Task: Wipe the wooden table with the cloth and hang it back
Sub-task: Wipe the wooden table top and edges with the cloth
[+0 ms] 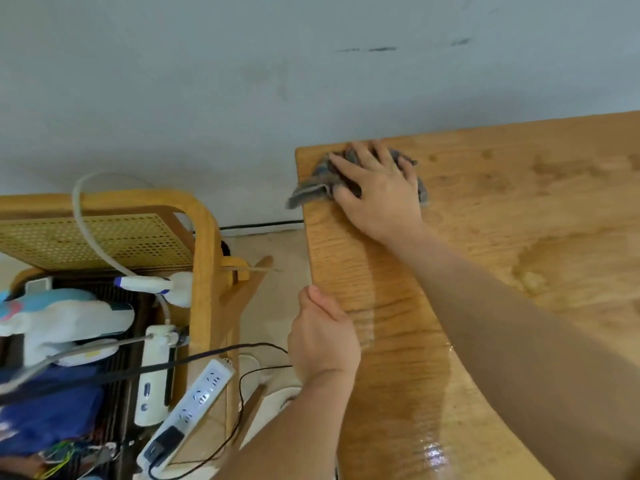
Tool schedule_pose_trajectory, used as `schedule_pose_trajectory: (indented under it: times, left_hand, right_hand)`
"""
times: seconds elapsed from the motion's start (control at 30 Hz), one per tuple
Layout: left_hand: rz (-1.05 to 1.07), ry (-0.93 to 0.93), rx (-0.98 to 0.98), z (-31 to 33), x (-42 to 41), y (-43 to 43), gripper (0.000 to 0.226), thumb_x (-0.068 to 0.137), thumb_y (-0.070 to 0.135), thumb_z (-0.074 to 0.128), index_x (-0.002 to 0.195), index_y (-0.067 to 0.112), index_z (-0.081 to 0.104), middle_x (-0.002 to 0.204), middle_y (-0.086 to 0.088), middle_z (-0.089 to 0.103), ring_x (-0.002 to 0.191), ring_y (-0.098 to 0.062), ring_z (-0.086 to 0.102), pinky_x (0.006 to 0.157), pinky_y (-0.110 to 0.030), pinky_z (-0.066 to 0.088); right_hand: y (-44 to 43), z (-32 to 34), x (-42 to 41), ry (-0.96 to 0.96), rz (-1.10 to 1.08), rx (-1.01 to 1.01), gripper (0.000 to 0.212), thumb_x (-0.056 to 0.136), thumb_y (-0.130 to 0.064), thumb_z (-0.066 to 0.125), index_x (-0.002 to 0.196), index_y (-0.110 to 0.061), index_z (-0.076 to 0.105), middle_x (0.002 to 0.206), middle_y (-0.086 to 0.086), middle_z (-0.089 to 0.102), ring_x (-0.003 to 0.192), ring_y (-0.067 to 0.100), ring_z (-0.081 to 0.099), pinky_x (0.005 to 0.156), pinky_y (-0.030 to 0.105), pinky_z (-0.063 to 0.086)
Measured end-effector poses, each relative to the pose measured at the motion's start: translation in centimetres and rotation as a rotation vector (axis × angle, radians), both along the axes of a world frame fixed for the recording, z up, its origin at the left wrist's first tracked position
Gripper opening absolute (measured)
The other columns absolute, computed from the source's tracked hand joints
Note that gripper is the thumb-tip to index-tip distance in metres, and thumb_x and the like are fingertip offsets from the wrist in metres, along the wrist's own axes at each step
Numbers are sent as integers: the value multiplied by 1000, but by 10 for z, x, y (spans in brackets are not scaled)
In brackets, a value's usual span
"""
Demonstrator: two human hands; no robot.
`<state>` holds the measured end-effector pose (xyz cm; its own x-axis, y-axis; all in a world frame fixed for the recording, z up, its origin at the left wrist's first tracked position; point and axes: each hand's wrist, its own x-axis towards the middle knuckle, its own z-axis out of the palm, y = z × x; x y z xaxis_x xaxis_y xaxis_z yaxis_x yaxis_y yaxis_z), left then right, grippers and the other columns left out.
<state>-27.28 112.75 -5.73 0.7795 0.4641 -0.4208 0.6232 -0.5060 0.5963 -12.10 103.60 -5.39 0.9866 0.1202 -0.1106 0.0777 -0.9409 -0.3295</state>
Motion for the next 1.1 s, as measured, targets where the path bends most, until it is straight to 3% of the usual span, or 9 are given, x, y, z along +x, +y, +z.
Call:
schedule_pose_trajectory:
  times: [0.13,0.27,0.37,0.47,0.57,0.7,0.83,1.0,1.1]
  left_hand:
    - [30,3,39,-5,2,1,46,99,38,8,85,19,48,61,10,46,61,-21,51,56,-31,40]
    - [44,-31,54,-3,-1,0,42,101,32,15,83,15,49,63,4,50,62,-25,49,56,-30,34]
    - [70,-54,96,-5,0,-2,43,101,27,20,86,9,56,74,-10,61,66,-30,53,57,-30,31]
    - [55,-66,94,-4,1,-2,41,101,28,18,82,12,50,62,3,49,59,-23,46,49,-28,24]
    - [35,-49,89,-5,-2,-2,45,101,31,14,78,11,48,59,5,45,60,-23,48,49,-27,25]
    - [27,-30,80,0,0,-2,49,101,32,12,82,10,51,62,5,47,62,-21,49,56,-28,32]
    - [33,-24,96,3,-1,-3,46,102,30,15,84,9,51,62,7,43,66,-24,49,59,-28,31]
    - [52,-52,136,0,1,-4,44,102,29,18,96,10,57,84,-12,64,77,-32,60,61,-30,35]
    - [33,-33,131,1,1,-4,41,102,29,16,88,13,51,65,3,48,62,-23,46,53,-28,28]
  right_hand:
    - [19,-6,25,19,10,13,46,98,-57,30,141,-46,43,160,-10,24,150,21,7,117,53,5]
    - [2,-1,-57,-13,169,117,39,96,-35,41,129,-40,60,152,-10,41,148,21,20,116,52,13]
    - [-17,7,-120,54,230,202,47,89,-27,35,125,-34,64,148,-8,46,147,19,25,117,49,14]
    - [-35,11,-101,96,266,124,58,84,-31,26,136,-39,52,157,-6,31,149,17,17,116,49,13]
    - [-37,8,-28,83,145,15,60,85,-35,27,144,-43,37,163,-4,13,150,18,7,116,52,9]
    - [-15,0,24,89,35,13,50,97,-51,29,147,-45,33,164,-6,10,150,17,2,117,51,2]
    - [-15,-6,-43,-46,43,5,44,99,-38,34,142,-36,45,160,-4,25,149,22,15,115,55,14]
    - [-26,5,-157,75,18,76,57,89,-32,25,142,-39,45,159,-9,26,149,14,12,118,47,9]
    - [-32,4,-121,67,41,37,58,89,-35,26,145,-40,38,161,-7,21,150,15,11,117,48,10]
